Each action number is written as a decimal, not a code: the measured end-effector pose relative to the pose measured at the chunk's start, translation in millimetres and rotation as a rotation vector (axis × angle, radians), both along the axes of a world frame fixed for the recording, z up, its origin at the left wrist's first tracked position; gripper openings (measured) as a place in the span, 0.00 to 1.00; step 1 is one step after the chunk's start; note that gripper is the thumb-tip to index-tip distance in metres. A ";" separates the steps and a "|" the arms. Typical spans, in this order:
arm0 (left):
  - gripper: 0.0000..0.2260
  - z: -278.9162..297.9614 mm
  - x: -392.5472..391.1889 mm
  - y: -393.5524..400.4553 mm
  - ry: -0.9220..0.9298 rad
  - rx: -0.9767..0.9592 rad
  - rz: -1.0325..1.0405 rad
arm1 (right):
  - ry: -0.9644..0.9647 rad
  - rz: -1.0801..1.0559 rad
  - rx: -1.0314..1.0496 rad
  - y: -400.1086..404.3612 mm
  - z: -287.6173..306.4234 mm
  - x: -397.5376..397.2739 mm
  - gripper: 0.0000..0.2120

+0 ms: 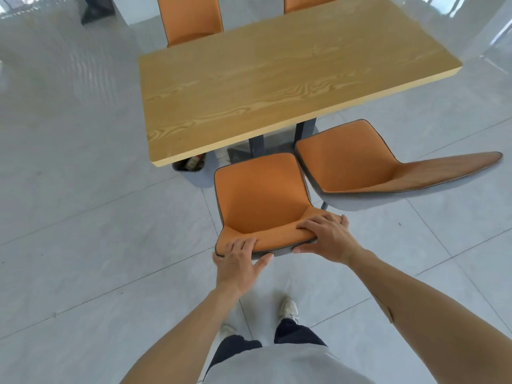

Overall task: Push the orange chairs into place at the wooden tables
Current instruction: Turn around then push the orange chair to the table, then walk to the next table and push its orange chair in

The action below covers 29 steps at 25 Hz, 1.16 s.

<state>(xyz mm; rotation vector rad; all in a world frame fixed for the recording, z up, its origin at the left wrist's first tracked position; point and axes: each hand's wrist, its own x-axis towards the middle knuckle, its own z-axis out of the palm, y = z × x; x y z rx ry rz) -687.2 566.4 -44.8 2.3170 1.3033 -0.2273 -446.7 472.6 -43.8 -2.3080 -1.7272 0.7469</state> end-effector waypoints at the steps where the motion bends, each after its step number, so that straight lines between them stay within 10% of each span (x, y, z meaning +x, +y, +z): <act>1: 0.27 -0.9 6.8 3.2 0.000 -0.020 0.009 | 0.004 0.010 -0.002 6.7 0.4 9.5 0.41; 18: 0.22 7.6 -15.1 62.1 -0.169 -0.339 -0.025 | 0.055 0.102 -0.309 89.2 28.6 1.6 0.34; 29: 0.23 53.8 -262.0 240.8 -0.394 -0.284 0.421 | 0.123 0.407 -0.125 316.9 77.8 -216.5 0.23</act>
